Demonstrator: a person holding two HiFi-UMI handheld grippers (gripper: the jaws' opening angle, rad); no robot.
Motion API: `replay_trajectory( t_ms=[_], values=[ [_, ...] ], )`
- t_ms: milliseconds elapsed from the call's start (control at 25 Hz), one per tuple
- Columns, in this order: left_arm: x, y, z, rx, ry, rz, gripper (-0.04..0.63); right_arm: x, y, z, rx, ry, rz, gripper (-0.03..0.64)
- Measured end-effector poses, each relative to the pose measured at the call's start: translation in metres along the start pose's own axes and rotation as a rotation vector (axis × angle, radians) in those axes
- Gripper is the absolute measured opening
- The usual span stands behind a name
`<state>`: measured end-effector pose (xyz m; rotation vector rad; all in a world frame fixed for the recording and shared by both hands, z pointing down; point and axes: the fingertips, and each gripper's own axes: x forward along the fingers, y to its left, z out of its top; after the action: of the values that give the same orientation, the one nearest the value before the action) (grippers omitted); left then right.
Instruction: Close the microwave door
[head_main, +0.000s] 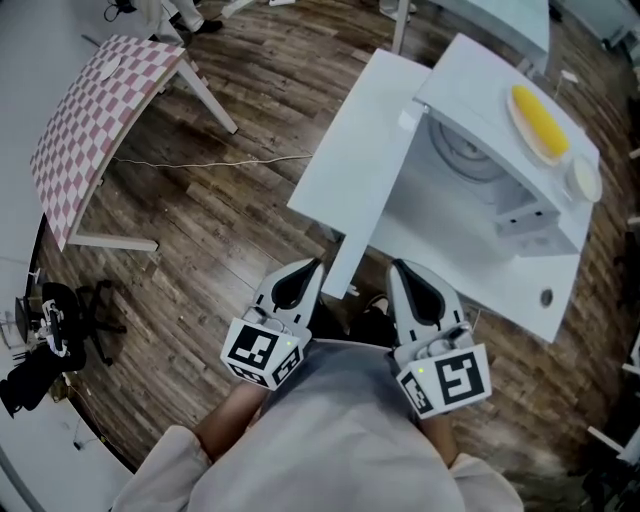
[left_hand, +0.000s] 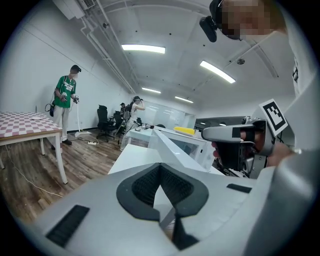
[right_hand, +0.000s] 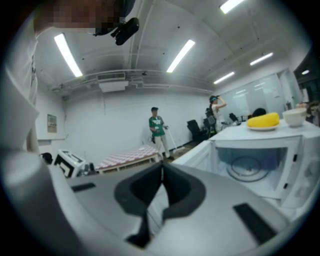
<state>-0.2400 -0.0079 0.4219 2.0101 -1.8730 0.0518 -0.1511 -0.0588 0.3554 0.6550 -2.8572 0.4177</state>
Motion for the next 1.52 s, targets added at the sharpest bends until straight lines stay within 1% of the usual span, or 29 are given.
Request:
replay_trajectory(
  t_ms=[320, 520, 680, 880, 960, 1120, 1520],
  values=[
    [0.009, -0.021, 0.006, 0.006, 0.002, -0.055, 0.017, -0.012, -0.014, 0.012, 0.012, -0.024, -0.032, 0.023],
    [0.013, -0.032, 0.003, 0.01, 0.007, -0.079, 0.017, -0.017, -0.018, 0.012, 0.044, -0.038, -0.029, 0.023],
    [0.021, -0.042, -0.002, 0.008, 0.022, -0.102, 0.017, -0.022, -0.027, 0.011, 0.052, -0.048, -0.044, 0.023],
    [0.025, -0.05, 0.003, -0.044, 0.013, -0.128, 0.017, -0.031, -0.036, 0.01, 0.062, -0.055, -0.069, 0.023],
    [0.028, -0.055, 0.001, -0.034, 0.021, -0.138, 0.017, -0.036, -0.04, 0.012, 0.065, -0.058, -0.084, 0.023],
    [0.036, -0.068, -0.001, 0.019, 0.043, -0.183, 0.017, -0.046, -0.051, 0.015, 0.072, -0.068, -0.113, 0.023],
    [0.053, -0.102, -0.008, 0.028, 0.057, -0.234, 0.017, -0.069, -0.073, 0.008, 0.088, -0.087, -0.151, 0.023]
  ],
)
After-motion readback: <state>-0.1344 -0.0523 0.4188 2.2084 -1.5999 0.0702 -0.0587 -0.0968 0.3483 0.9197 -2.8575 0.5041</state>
